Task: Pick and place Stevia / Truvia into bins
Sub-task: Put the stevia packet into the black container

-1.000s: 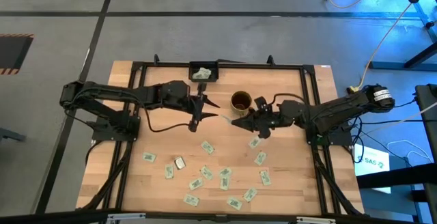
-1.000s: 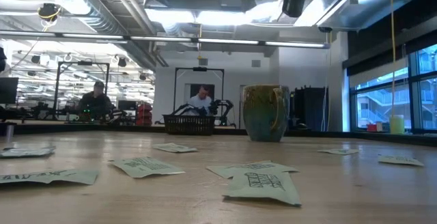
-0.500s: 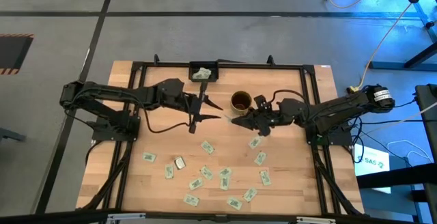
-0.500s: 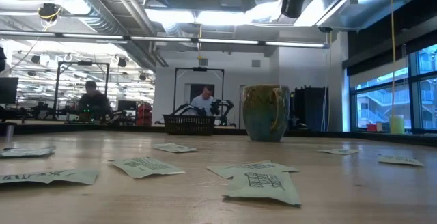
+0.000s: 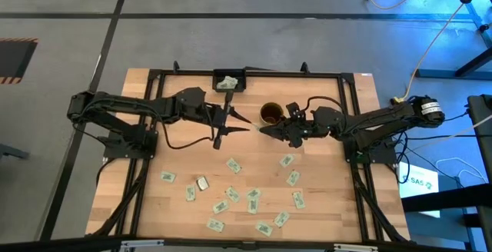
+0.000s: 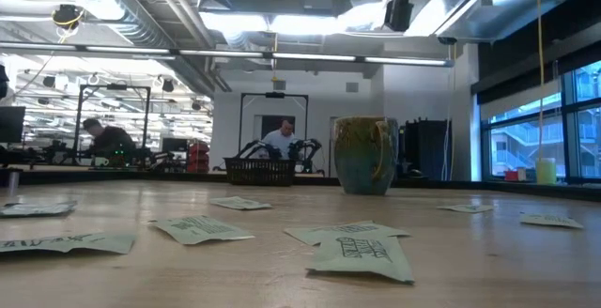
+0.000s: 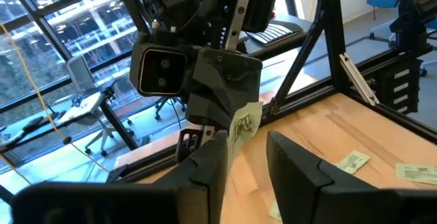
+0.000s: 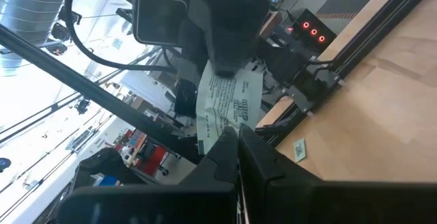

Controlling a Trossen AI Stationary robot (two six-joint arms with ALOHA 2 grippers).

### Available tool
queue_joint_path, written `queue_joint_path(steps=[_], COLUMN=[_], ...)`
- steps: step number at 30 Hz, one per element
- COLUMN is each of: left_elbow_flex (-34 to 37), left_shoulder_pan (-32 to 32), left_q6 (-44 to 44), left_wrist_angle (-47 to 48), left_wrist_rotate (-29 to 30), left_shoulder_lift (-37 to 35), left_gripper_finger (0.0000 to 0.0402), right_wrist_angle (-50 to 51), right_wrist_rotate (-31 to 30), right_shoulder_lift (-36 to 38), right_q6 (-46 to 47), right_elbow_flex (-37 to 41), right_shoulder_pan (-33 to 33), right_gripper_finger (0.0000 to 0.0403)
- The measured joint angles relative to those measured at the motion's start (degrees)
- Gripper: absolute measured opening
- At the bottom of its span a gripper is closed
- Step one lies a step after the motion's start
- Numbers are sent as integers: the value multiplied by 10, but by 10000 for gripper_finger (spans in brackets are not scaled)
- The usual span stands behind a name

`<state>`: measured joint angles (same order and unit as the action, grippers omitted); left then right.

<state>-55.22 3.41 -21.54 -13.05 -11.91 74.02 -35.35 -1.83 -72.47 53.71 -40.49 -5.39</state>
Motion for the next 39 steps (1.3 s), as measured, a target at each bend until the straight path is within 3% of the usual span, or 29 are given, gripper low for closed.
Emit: queue_joint_path(steps=[10,16,20,28,32,39], left_elbow_flex=[0,0,0,0,0,0], left_shoulder_pan=[1,2,17,95,147,262], left_q6=[-1,13,52,167,220,286], left_wrist_angle=[0,2,13,74,111,183], left_wrist_rotate=[3,3,3,3,3,26], left_shoulder_lift=[0,0,0,0,0,2], left_gripper_finger=[11,3,3,3,3,3], right_wrist_angle=[-1,-5,3,127,222,275], right_wrist_rotate=[0,0,0,-37,-67,-91], right_shoulder_lift=[0,0,0,19,33,33], right_q6=[-25,-88,-114,-166,-182,-167], right_elbow_flex=[0,0,0,-1,-1,-1], right_shoulder_pan=[0,0,0,0,-2,-16], right_gripper_finger=[2,9,42,110,117,118])
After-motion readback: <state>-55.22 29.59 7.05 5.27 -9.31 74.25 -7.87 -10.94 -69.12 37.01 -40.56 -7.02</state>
